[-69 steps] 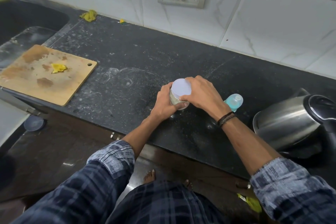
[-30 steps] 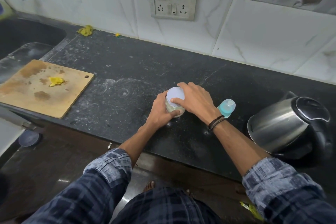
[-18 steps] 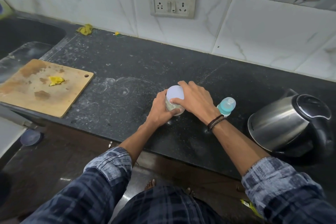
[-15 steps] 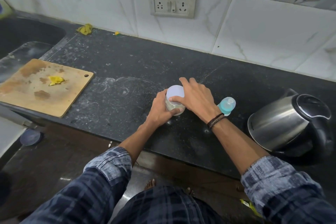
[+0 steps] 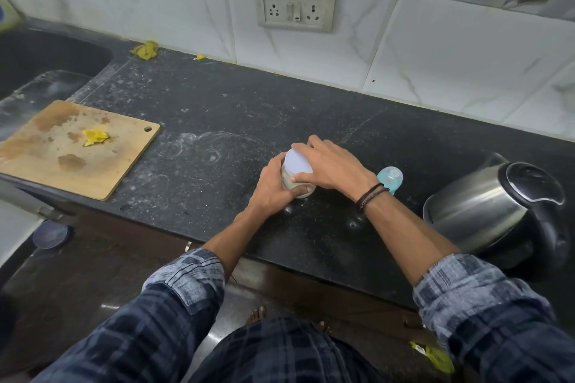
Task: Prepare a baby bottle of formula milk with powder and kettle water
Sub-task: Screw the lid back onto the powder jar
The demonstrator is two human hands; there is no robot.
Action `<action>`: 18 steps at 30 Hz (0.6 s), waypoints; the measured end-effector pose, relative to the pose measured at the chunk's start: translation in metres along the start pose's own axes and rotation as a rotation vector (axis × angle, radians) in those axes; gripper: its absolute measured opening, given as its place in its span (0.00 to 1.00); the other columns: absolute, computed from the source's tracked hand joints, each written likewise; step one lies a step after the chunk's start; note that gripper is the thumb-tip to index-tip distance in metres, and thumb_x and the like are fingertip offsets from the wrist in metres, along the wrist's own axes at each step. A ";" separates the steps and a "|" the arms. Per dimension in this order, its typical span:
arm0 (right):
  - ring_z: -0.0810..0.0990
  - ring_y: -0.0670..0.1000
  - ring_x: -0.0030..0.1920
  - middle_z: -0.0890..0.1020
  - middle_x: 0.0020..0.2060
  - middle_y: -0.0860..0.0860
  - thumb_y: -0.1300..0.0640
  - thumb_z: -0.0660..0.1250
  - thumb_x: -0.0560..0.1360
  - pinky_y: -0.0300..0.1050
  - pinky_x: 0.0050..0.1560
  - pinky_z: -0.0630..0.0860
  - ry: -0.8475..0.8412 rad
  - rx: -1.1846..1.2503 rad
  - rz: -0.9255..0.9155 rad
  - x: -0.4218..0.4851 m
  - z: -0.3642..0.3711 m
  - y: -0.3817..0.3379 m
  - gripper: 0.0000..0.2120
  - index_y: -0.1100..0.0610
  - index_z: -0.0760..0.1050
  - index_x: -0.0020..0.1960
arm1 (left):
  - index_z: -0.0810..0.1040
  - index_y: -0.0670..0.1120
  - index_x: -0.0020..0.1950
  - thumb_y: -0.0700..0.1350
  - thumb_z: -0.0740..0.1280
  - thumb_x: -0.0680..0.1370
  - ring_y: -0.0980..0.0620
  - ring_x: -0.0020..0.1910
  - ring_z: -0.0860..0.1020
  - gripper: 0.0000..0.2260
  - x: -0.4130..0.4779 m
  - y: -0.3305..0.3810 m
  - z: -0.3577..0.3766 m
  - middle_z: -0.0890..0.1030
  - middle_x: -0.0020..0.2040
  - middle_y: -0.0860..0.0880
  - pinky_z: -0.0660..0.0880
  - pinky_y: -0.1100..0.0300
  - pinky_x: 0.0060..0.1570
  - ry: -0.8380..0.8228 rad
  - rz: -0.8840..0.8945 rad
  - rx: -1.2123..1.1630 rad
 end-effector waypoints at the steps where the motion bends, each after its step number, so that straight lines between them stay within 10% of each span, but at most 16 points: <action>1: 0.74 0.58 0.63 0.69 0.67 0.55 0.37 0.67 0.78 0.56 0.57 0.78 -0.009 -0.018 -0.028 0.002 0.001 0.002 0.35 0.50 0.61 0.79 | 0.66 0.50 0.75 0.51 0.83 0.67 0.52 0.62 0.75 0.41 0.000 0.000 0.000 0.75 0.66 0.52 0.76 0.53 0.63 -0.004 0.001 -0.004; 18: 0.80 0.57 0.36 0.84 0.44 0.55 0.26 0.53 0.75 0.46 0.33 0.71 0.160 -0.274 -0.063 0.021 0.020 0.009 0.34 0.54 0.65 0.64 | 0.68 0.49 0.75 0.58 0.81 0.67 0.61 0.55 0.73 0.41 -0.006 0.000 -0.006 0.72 0.55 0.64 0.70 0.71 0.49 0.045 0.071 0.022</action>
Point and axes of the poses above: each hand's wrist, its own x-axis towards the middle knuckle, its own z-axis out of the palm, y = z × x, the point moved 4 cm from there along x, towards the middle knuckle
